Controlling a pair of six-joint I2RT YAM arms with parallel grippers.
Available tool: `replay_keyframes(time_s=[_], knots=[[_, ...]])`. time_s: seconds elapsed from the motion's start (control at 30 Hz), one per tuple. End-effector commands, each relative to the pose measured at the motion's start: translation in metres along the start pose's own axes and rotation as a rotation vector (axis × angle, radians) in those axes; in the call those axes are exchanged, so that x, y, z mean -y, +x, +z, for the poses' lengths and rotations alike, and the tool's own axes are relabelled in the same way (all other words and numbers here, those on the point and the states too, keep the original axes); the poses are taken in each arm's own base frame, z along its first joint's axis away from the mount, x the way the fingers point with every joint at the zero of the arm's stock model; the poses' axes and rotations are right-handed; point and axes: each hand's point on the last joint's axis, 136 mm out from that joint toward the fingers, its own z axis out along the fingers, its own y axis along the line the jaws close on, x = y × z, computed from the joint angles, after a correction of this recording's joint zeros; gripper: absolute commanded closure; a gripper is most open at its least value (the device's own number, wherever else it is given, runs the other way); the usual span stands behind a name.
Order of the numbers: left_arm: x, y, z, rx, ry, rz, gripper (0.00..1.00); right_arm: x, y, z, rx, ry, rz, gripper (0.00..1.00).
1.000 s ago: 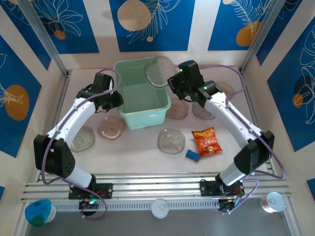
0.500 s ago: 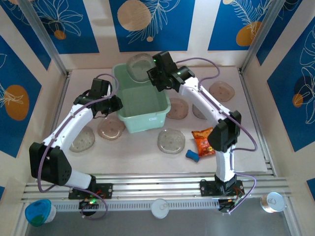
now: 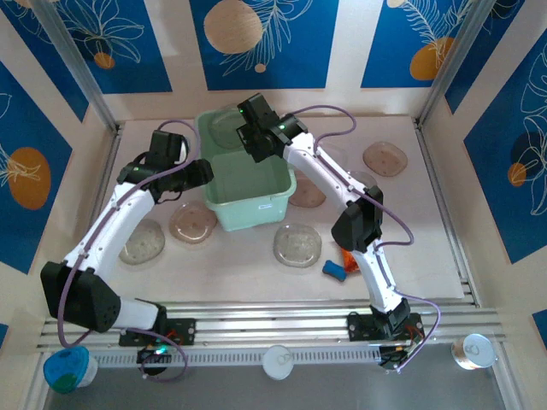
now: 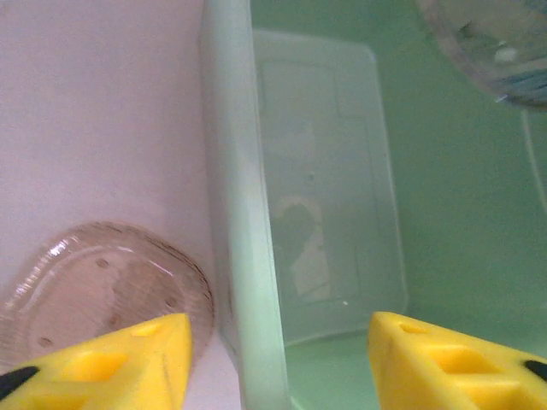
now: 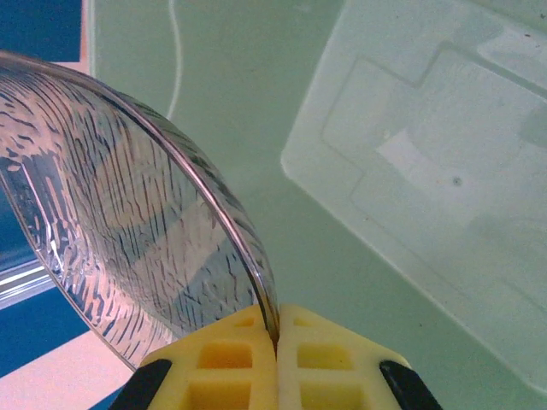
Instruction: Place the plates into the plastic bin on the countertop
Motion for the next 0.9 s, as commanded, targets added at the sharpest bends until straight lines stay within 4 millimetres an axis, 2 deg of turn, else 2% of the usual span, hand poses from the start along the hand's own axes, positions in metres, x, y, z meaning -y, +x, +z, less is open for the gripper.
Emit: replay_keyframes(time_s=[0.0, 0.23, 0.43, 0.6, 0.87], knots=[[-0.014, -0.018, -0.020, 0.053, -0.072, 0.070, 0.39, 0.005, -0.003, 0.009, 0.074, 0.020, 0.036, 1.00], [-0.047, -0.031, -0.033, 0.090, -0.124, 0.033, 0.33, 0.015, 0.003, 0.039, 0.134, 0.036, 0.026, 1.00], [-0.070, -0.030, -0.034, 0.081, -0.153, 0.006, 0.31, 0.024, 0.014, 0.063, 0.148, 0.055, 0.027, 1.00], [-0.083, -0.014, -0.021, 0.031, -0.180, 0.008, 0.31, 0.037, 0.018, 0.080, 0.160, 0.087, 0.042, 1.00], [-0.097, 0.017, -0.001, -0.048, -0.189, -0.001, 0.30, 0.043, 0.029, 0.108, 0.182, 0.064, 0.055, 1.00]])
